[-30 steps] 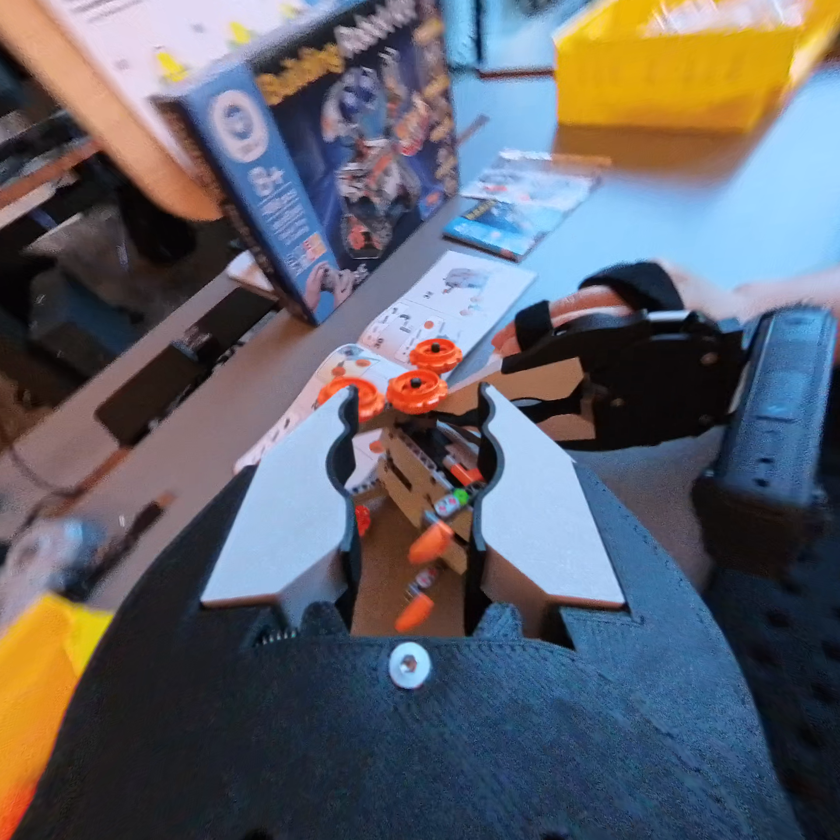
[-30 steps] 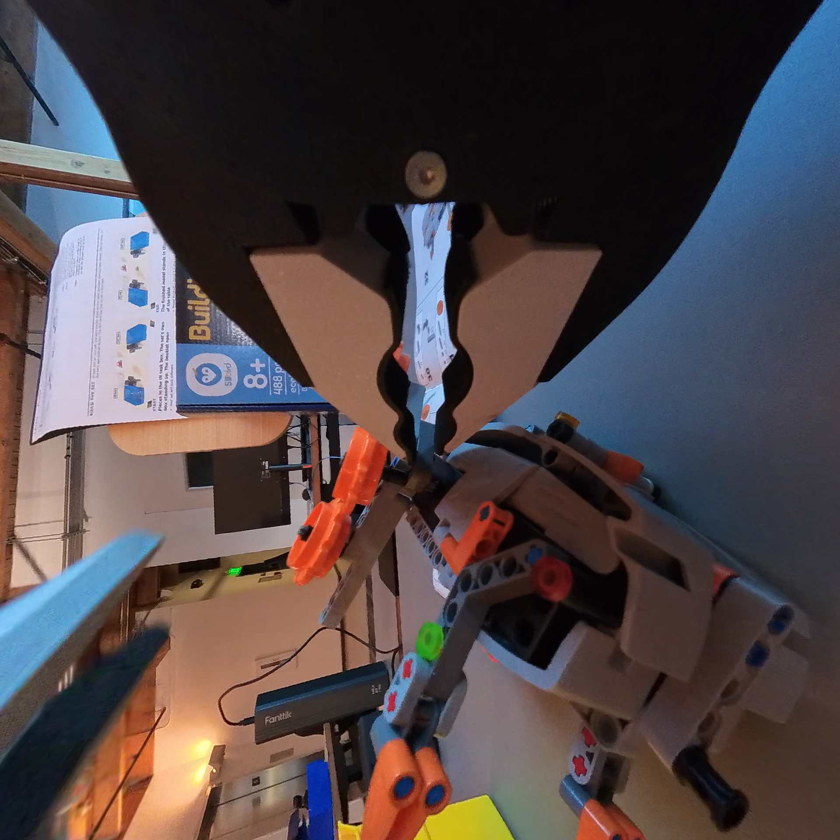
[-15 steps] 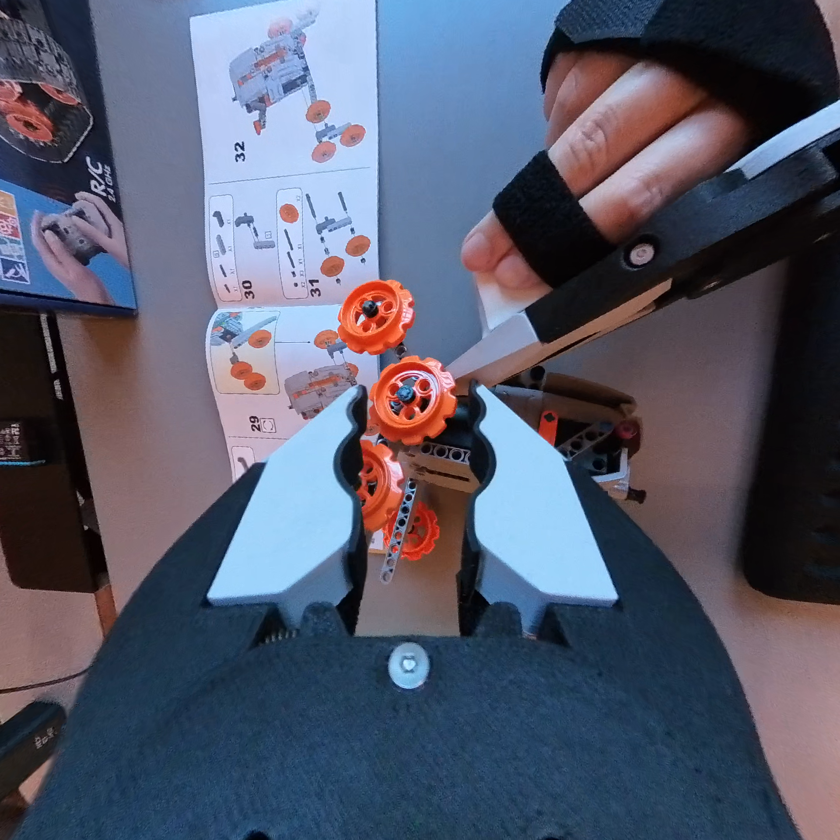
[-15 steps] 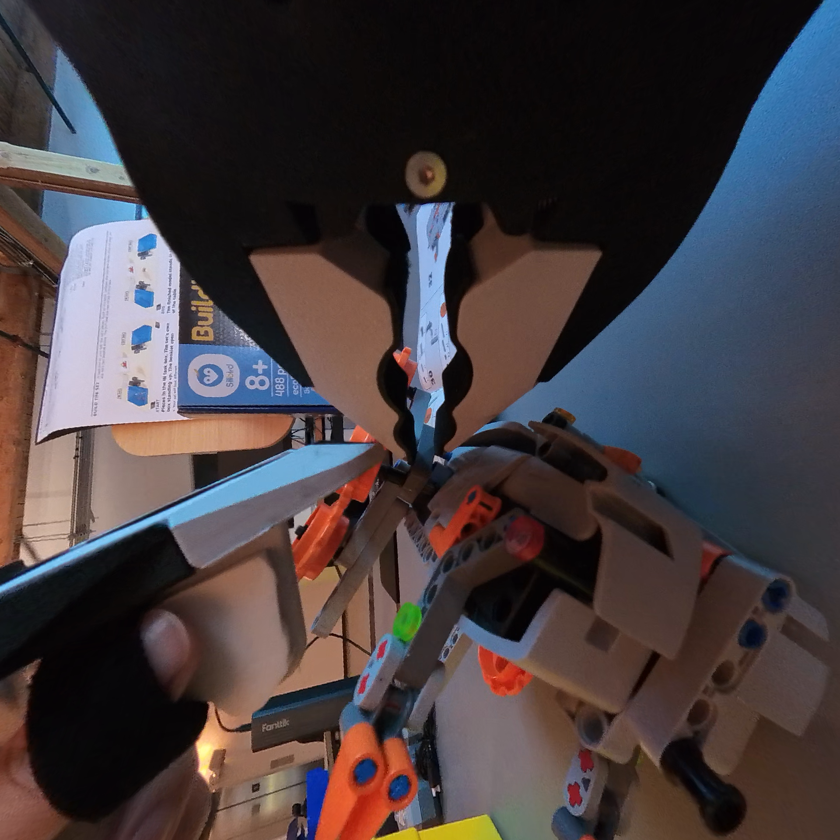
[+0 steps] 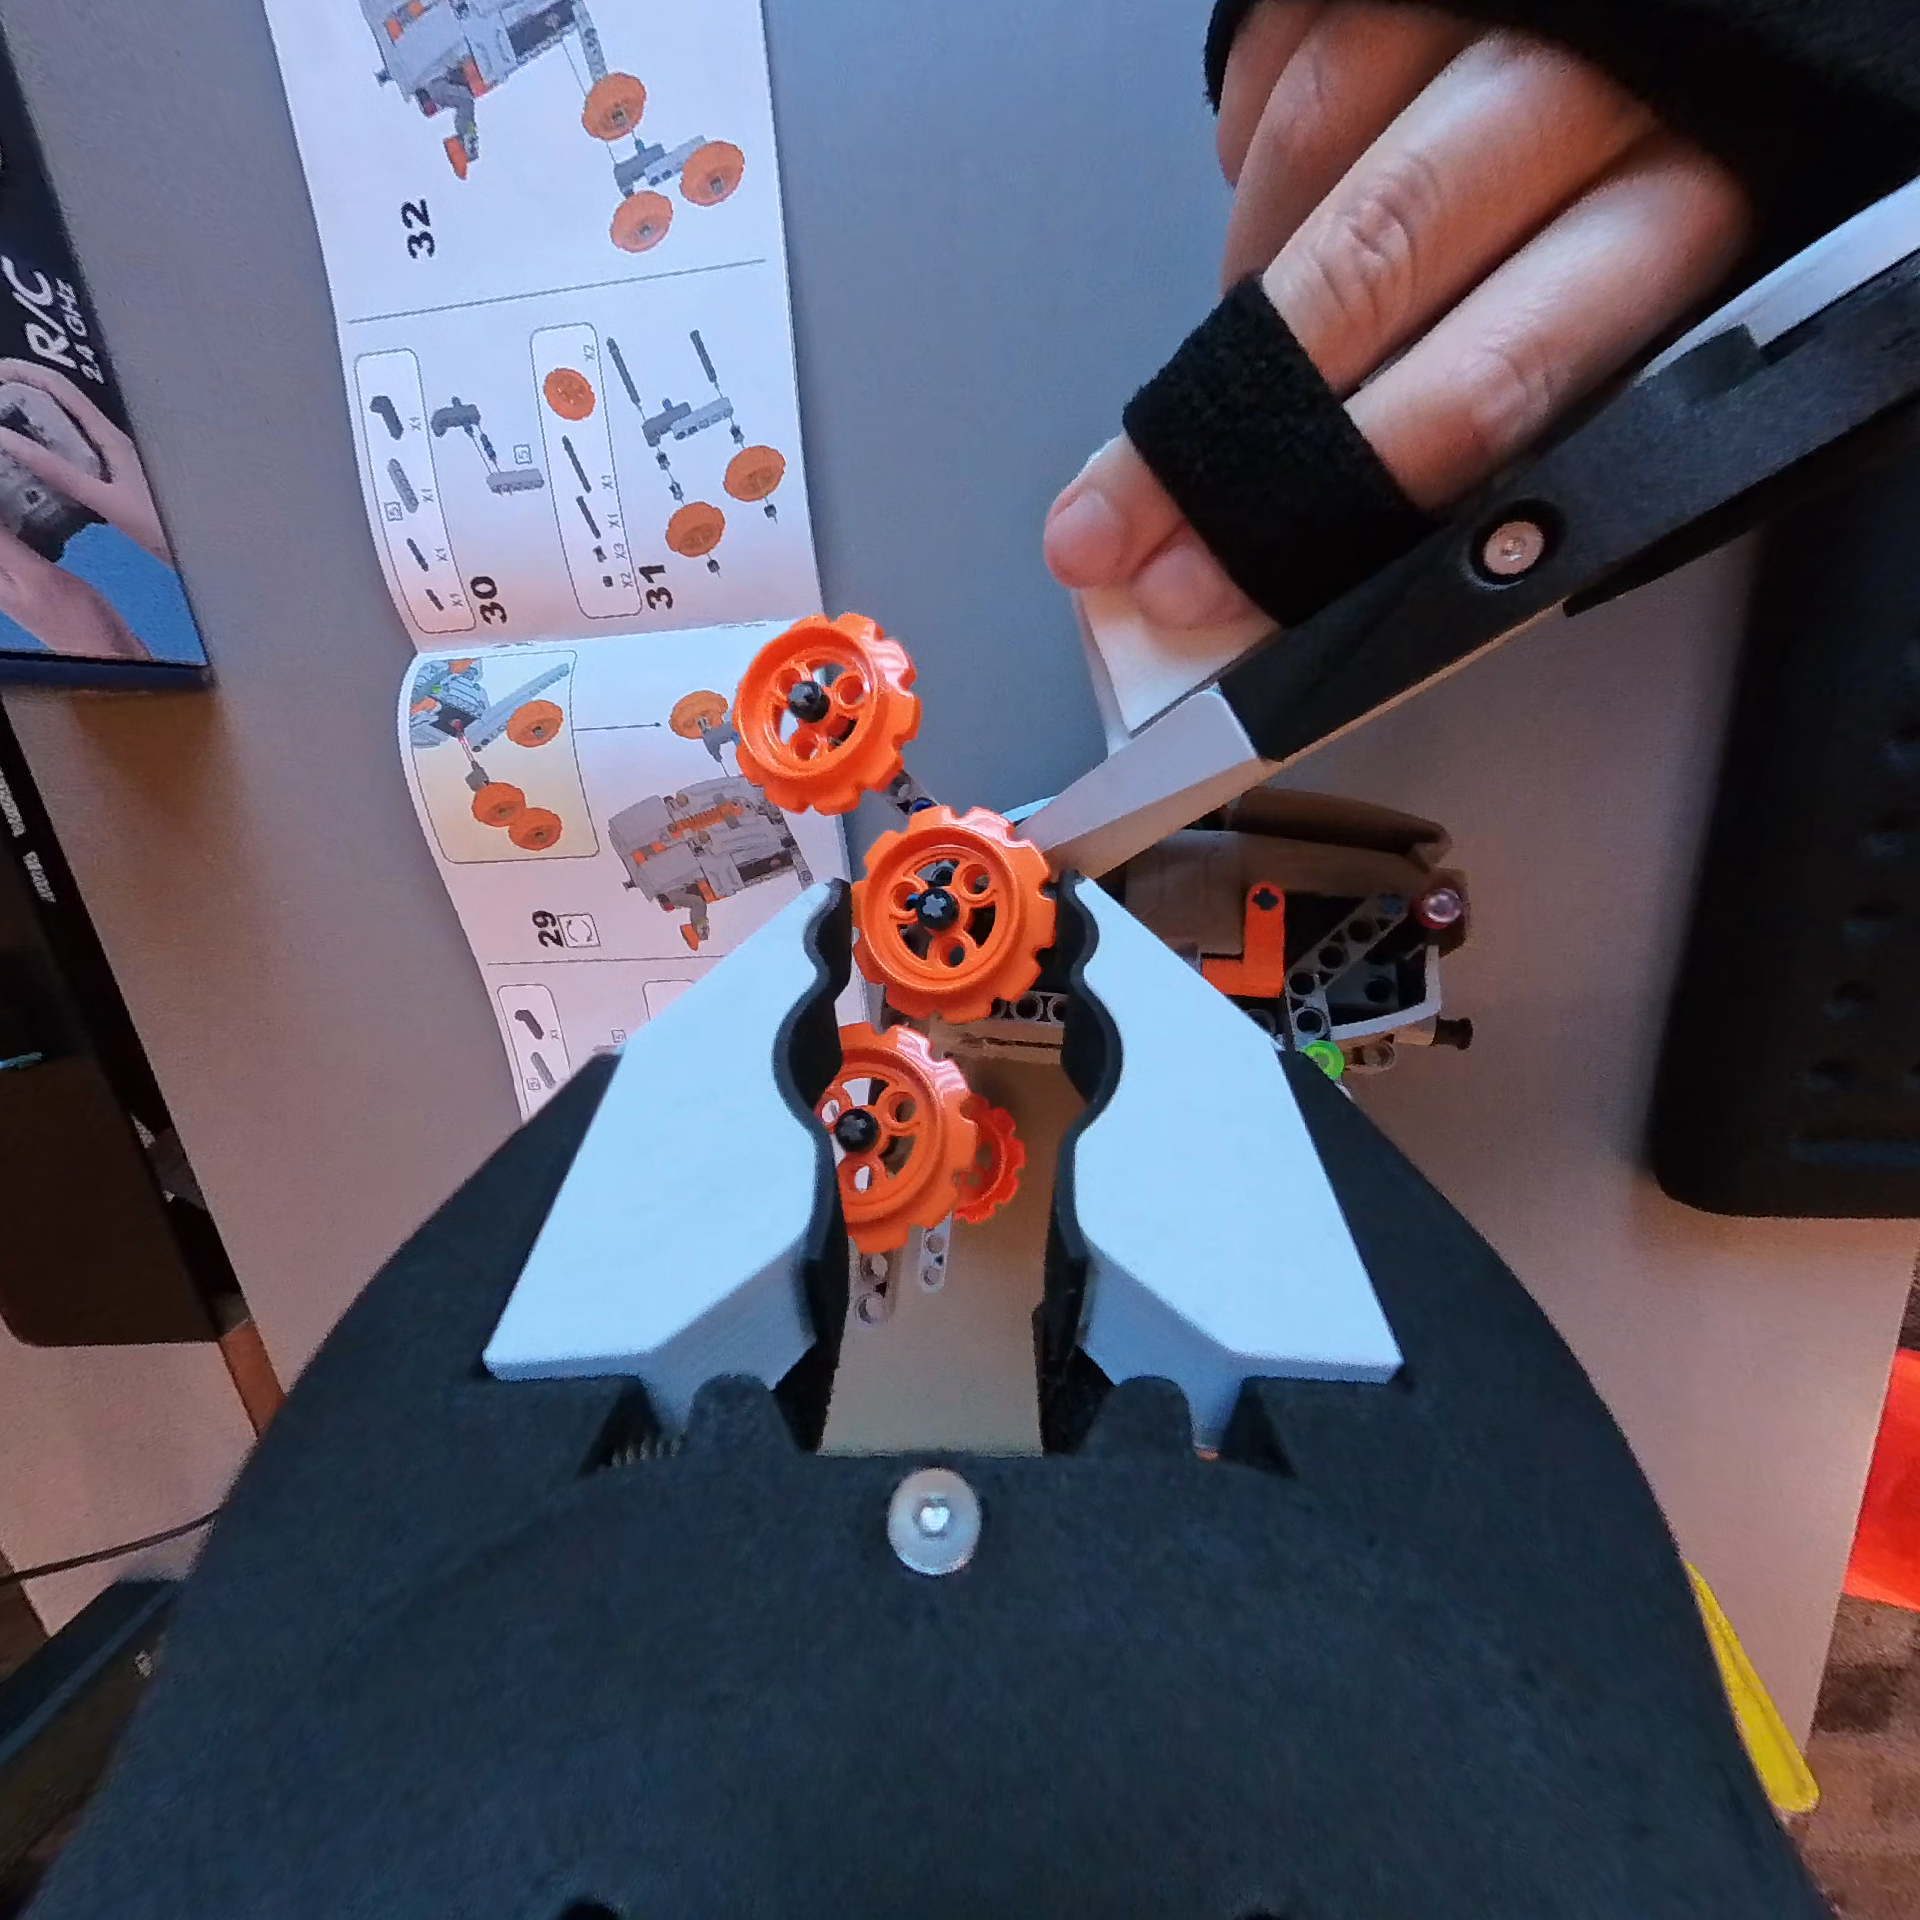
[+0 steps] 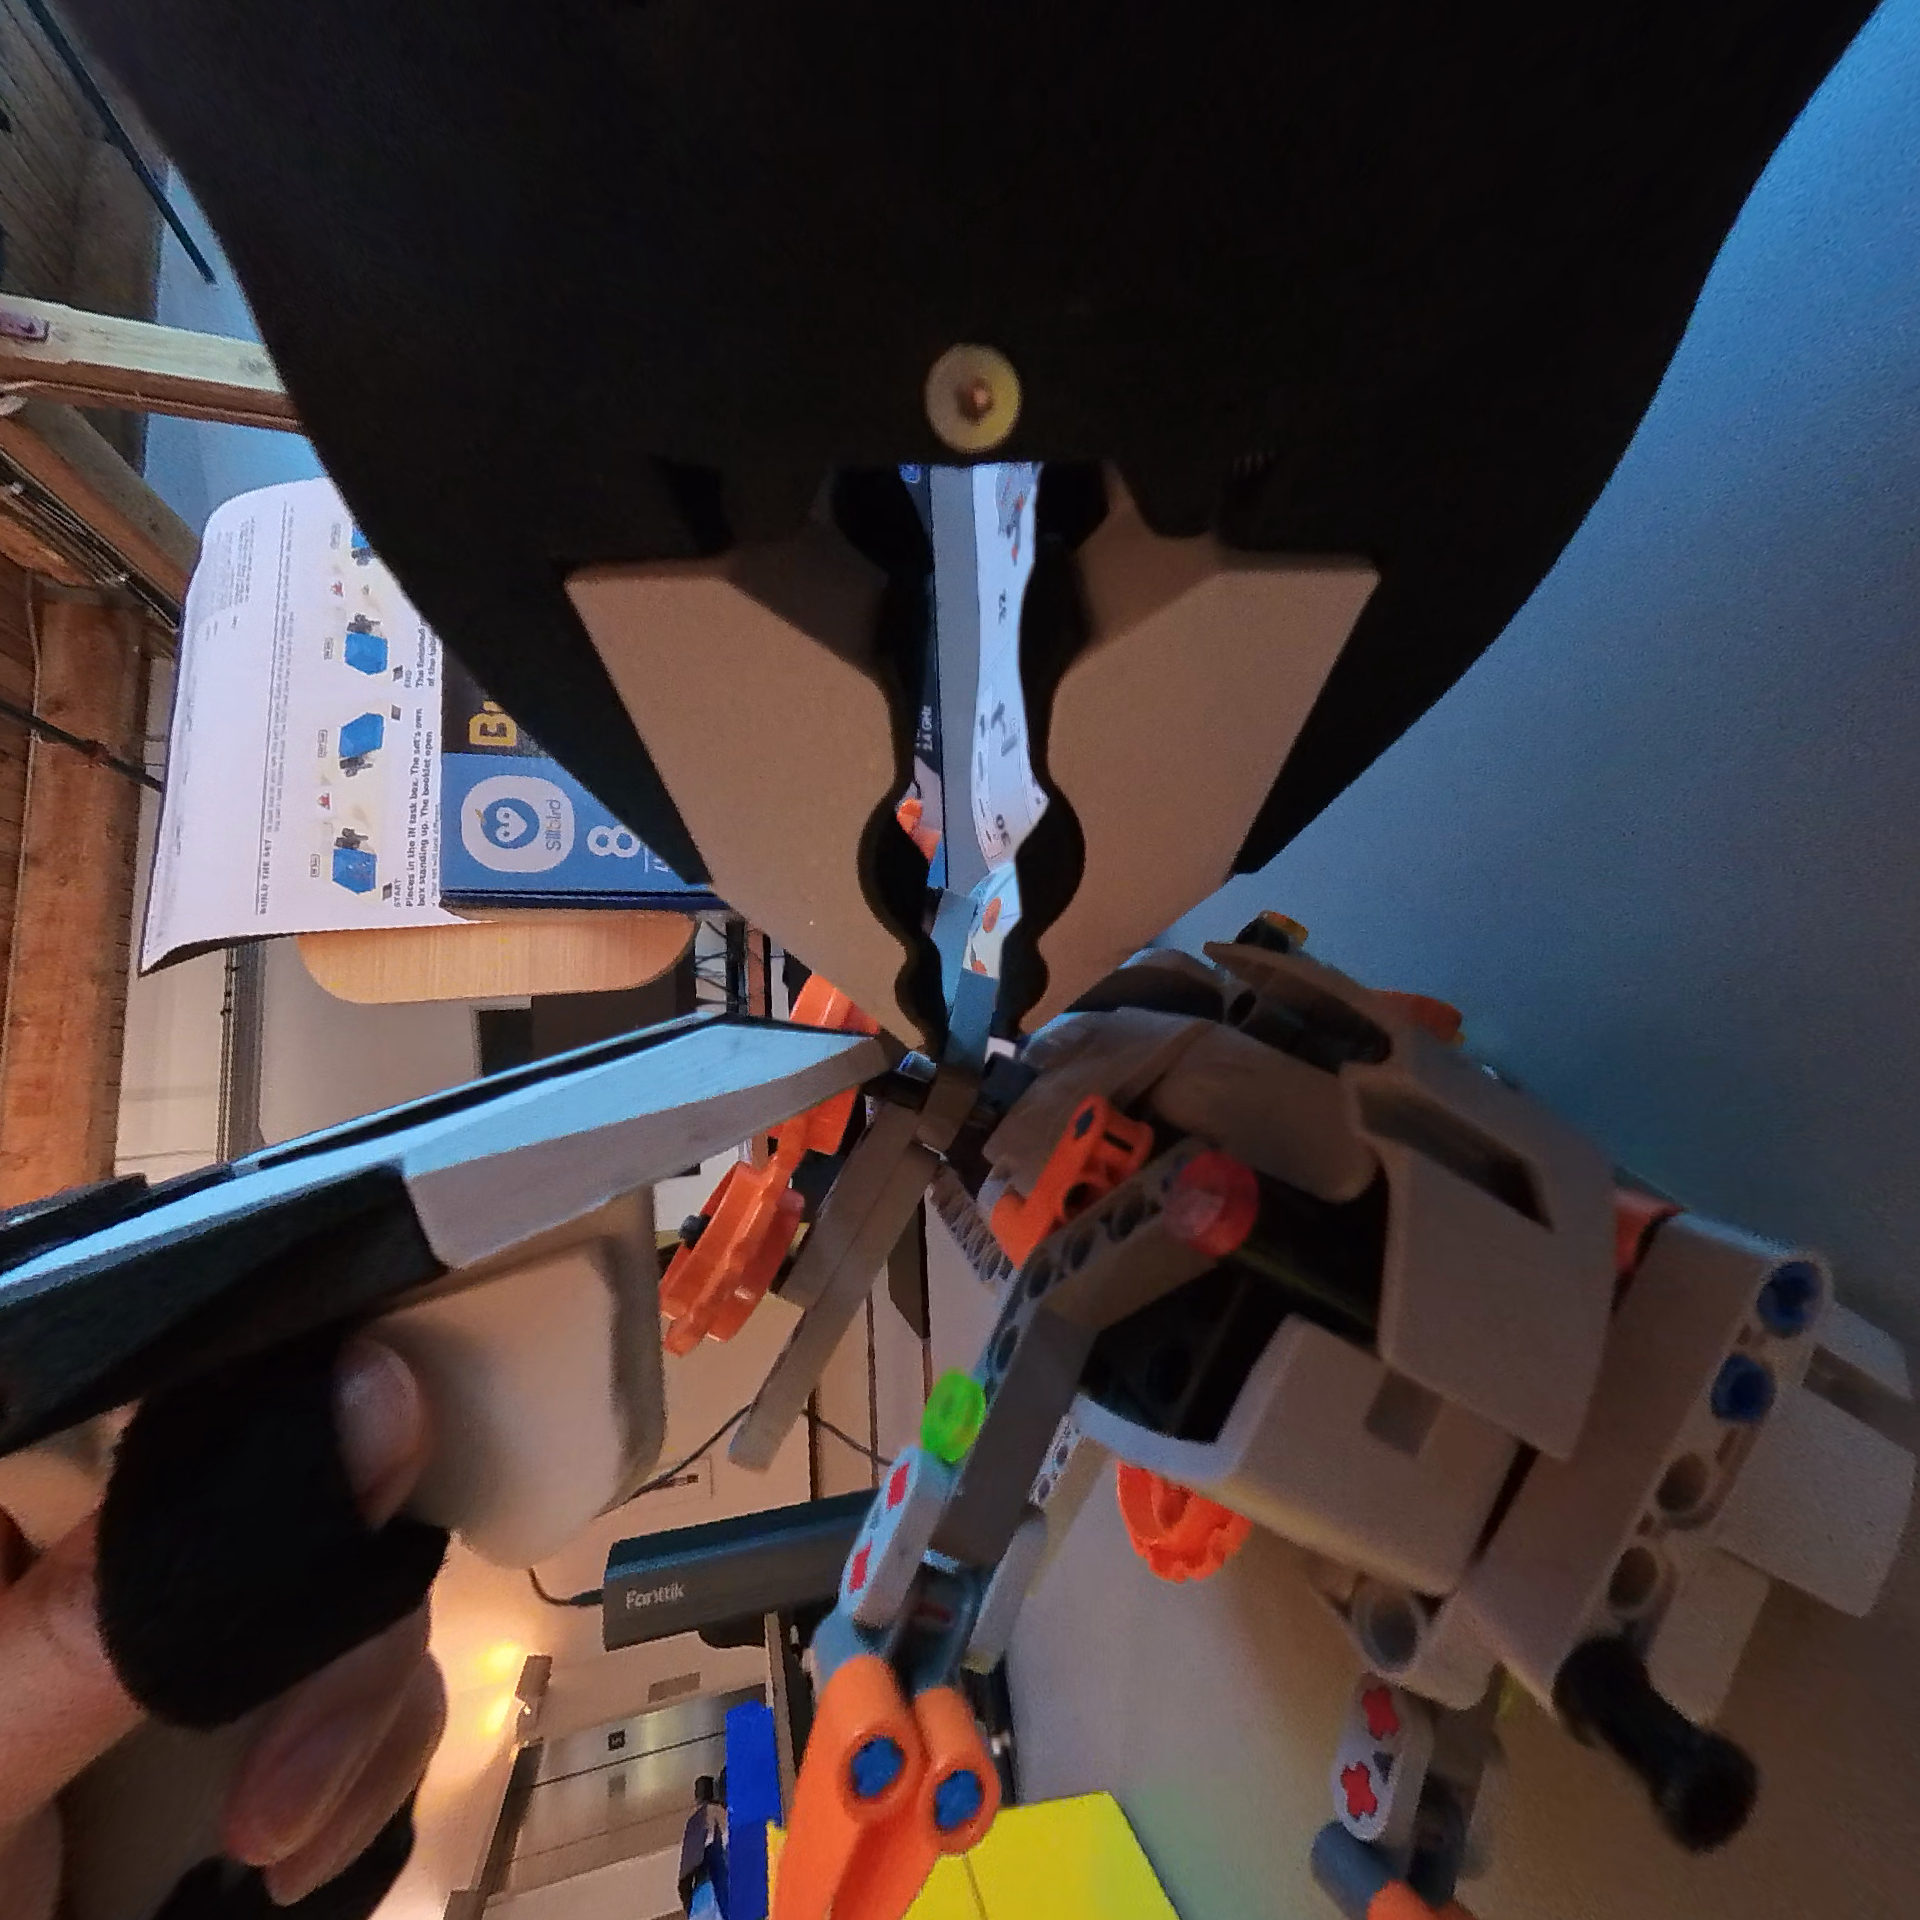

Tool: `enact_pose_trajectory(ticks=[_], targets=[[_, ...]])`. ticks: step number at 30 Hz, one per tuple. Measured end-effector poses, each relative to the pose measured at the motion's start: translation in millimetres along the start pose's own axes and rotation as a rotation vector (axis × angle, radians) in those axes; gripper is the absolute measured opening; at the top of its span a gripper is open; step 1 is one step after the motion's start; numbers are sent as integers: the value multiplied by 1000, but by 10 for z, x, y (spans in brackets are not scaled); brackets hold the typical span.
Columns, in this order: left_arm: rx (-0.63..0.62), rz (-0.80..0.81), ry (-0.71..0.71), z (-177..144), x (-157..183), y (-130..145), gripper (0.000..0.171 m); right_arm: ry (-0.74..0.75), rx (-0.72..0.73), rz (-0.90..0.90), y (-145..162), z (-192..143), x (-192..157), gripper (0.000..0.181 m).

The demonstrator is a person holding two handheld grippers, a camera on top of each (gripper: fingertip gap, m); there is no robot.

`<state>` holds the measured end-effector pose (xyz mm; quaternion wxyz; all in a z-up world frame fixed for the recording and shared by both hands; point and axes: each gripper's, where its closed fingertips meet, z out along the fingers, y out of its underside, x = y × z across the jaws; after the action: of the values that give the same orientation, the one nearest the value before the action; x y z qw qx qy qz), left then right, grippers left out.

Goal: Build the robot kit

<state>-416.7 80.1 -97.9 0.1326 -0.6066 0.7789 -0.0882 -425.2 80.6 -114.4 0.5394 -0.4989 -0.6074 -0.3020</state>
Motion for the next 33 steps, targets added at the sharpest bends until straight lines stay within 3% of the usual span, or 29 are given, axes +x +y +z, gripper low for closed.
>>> enact_pose_trajectory(ticks=[4,7,10,12,14,20,23,27,29,33], targets=[[5,-5,2,-22,10,24,38,-14,5,64,75,-74,0,13],[12,-14,6,-35,14,40,37,-62,17,264,246,-203,22,12],[8,-14,11,-43,22,56,37,-332,43,832,322,-283,-167,15],[11,-9,6,-42,33,55,36,-579,118,1254,198,-318,-243,30],[11,-2,-2,-47,42,63,36,-716,204,1487,147,-283,-197,38],[14,2,-23,-63,68,96,36,-701,368,1435,274,10,-62,49],[16,8,-33,-70,80,112,36,-834,495,1423,144,-15,-30,44],[23,1,-38,-76,78,128,36,-826,492,1381,169,128,-8,42],[25,1,-42,-75,74,137,36,-787,452,1392,258,249,25,30],[22,-12,-36,-86,63,167,36,-838,473,1450,249,324,58,32]])
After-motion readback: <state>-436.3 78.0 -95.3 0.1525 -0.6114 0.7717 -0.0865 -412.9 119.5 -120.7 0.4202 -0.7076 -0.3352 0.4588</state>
